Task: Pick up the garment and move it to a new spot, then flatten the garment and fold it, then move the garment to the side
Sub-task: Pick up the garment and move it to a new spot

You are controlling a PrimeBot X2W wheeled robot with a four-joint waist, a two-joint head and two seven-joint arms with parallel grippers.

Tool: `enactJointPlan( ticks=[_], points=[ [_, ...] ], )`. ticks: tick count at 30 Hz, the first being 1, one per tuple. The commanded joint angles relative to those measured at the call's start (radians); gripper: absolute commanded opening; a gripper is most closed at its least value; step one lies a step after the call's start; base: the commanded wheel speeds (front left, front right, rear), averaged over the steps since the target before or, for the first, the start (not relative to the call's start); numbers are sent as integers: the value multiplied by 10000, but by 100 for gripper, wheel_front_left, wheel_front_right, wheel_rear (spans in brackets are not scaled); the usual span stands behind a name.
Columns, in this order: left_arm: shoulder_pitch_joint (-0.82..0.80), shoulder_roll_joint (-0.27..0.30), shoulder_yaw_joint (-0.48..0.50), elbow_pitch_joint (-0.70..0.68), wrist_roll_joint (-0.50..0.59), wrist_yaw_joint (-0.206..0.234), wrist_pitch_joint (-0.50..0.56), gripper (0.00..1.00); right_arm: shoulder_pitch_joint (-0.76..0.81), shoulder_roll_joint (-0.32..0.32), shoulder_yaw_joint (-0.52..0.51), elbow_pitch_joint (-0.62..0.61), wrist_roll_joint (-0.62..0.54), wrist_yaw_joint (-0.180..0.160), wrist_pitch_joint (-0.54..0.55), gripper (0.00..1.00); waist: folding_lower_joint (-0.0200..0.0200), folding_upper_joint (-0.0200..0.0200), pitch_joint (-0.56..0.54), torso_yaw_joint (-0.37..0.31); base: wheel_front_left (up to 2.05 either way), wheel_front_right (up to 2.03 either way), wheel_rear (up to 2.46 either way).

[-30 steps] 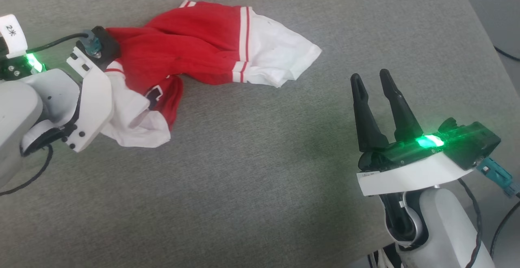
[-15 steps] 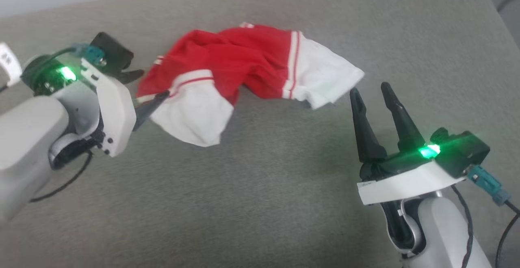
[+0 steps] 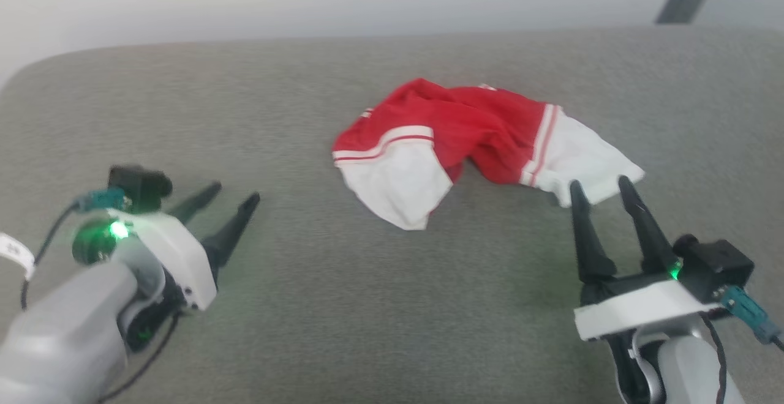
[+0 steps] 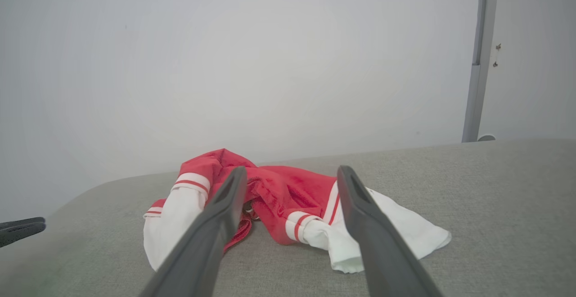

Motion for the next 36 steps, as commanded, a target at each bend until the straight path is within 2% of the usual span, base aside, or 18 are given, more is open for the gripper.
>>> enactJointPlan(
  ticks=[1, 8, 16, 22, 30, 36],
  points=[
    [377, -135, 219, 146, -143, -11, -75, 100, 188, 9, -140, 48, -179, -3, -34, 100, 0, -1, -419, 589, 0, 0, 0],
    [2358, -1001, 2922, 405, 1274, -10, -93, 100, 828, -210, -1050, 48, -419, -3, -34, 100, 0, -1, -861, 1400, 0, 0, 0],
    [4999, -1771, 6104, -109, 3690, 135, -96, 100, 1686, -470, -1634, -29, -476, -3, -34, 100, 0, -1, -1454, 1696, 0, 0, 0],
    [6755, -2255, 8487, -1204, 5514, 418, -97, 100, 2280, -521, -1897, -157, -484, -3, -34, 100, 0, -1, -1775, 1634, 0, 0, 0],
    [8513, -3125, 11177, -3384, 8372, 988, -100, 100, 2523, -470, -2162, -375, -514, -3, -34, 100, 0, -1, -1871, 1401, 0, 0, 0],
    [9226, -3872, 12222, -4616, 9952, 762, -98, 100, 2302, -297, -2204, -787, -476, -3, -34, 100, 0, -1, -1891, 1262, 0, 0, 0]
  ],
)
